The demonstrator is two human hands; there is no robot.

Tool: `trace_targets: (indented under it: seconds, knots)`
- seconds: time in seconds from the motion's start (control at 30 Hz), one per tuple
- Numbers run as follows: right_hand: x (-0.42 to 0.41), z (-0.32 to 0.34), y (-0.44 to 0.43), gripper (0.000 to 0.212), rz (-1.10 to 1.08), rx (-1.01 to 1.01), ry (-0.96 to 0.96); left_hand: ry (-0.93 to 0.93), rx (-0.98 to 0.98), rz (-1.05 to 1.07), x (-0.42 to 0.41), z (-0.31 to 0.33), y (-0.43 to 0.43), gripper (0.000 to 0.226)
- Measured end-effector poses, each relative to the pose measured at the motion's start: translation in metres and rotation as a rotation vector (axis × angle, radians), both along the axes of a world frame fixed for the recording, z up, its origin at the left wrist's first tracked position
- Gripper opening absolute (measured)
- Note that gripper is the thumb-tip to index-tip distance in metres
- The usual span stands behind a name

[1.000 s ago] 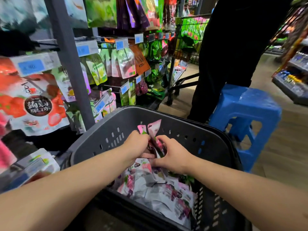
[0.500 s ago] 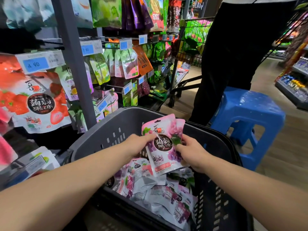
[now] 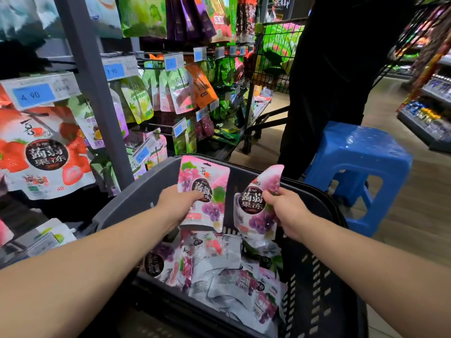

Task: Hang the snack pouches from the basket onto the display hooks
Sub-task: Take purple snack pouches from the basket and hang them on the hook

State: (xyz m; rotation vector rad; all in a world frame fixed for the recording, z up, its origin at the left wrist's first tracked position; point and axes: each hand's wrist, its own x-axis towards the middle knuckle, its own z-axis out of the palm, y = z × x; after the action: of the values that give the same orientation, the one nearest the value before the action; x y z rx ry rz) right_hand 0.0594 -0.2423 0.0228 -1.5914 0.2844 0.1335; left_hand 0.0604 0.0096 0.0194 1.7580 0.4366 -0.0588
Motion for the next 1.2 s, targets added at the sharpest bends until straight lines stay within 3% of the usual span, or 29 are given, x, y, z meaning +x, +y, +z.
trace_targets:
  seconds: [0.07, 0.23, 0.27, 0.37, 0.53, 0.73, 0.87, 0.9, 0.97, 1.1, 1.2]
  knots:
    - [0.000, 0.007, -0.003, 0.020, 0.007, -0.028, -0.024, 0.015, -0.030, 0.028, 0.000, 0.000, 0.001, 0.021]
    - [0.002, 0.025, 0.001, 0.026, 0.088, 0.145, -0.024, 0.091, -0.044, -0.091, 0.012, -0.033, 0.001, 0.070]
    - [0.002, 0.028, 0.002, 0.026, 0.108, 0.189, -0.013, 0.133, -0.071, -0.142, 0.014, -0.040, 0.000, 0.067]
    - [-0.001, 0.036, 0.007, 0.025, 0.184, 0.234, 0.017, 0.171, -0.241, -0.276, -0.011, -0.010, -0.021, 0.031]
    - [0.000, 0.026, 0.004, 0.026, 0.247, 0.124, 0.084, 0.227, -0.522, -0.262, -0.019, 0.000, -0.029, 0.039]
    - [-0.002, 0.011, -0.001, 0.020, 0.157, -0.084, 0.201, 0.054, -0.455, -0.160, -0.012, 0.003, -0.023, 0.040]
    - [0.001, 0.012, 0.007, 0.009, 0.036, -0.082, 0.121, -0.045, -0.275, -0.213, -0.012, -0.004, -0.028, 0.091]
    - [0.002, 0.011, 0.011, 0.010, -0.006, -0.095, 0.094, -0.061, -0.259, -0.229, -0.016, -0.003, -0.032, 0.095]
    - [0.005, 0.007, 0.019, 0.015, -0.078, -0.112, 0.052, -0.056, -0.247, -0.305, -0.021, -0.004, -0.040, 0.093]
    - [0.005, 0.000, 0.038, 0.019, -0.139, -0.119, 0.106, -0.107, -0.202, -0.411, -0.026, -0.011, -0.050, 0.048]
    - [0.007, -0.011, 0.048, 0.019, -0.199, -0.084, 0.106, -0.128, -0.162, -0.377, -0.025, -0.017, -0.054, 0.034]
